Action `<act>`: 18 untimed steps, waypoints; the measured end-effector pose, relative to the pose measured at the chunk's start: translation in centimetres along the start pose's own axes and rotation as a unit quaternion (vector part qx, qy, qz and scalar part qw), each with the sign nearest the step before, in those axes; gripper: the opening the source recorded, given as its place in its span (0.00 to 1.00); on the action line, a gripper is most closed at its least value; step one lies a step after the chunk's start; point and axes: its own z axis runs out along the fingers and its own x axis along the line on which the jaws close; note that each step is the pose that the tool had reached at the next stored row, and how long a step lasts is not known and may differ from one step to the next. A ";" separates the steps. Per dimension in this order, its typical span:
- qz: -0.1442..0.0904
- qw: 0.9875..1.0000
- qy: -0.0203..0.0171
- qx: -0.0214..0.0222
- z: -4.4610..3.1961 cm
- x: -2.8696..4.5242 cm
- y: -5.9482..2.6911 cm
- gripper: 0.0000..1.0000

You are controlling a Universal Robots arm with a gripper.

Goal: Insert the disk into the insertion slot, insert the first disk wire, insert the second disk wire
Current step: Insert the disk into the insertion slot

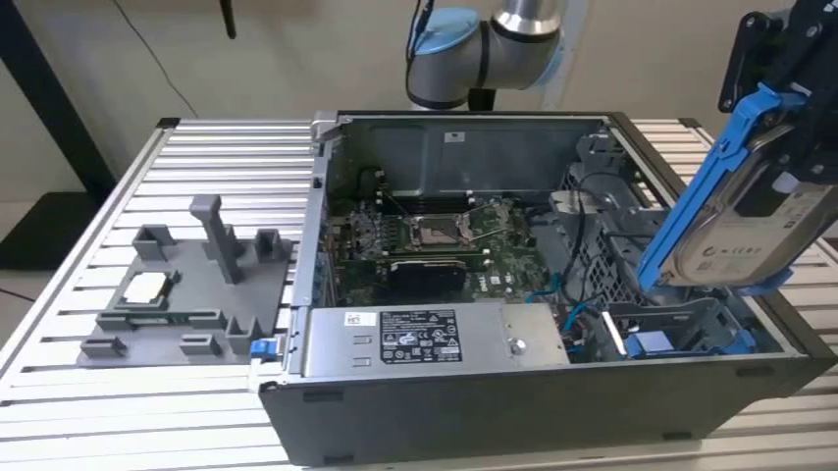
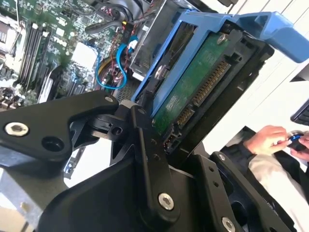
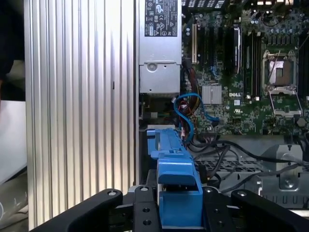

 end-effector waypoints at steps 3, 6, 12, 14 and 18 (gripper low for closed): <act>0.000 1.000 0.000 0.001 0.42 0.00 -0.02 0.33; 0.000 1.000 -0.001 0.002 0.78 -0.01 -0.03 0.33; 0.000 1.000 -0.001 0.003 1.34 -0.02 -0.05 0.33; 0.000 1.000 -0.001 0.003 1.50 -0.02 -0.06 0.33; 0.000 1.000 -0.001 0.004 1.85 -0.02 -0.07 0.33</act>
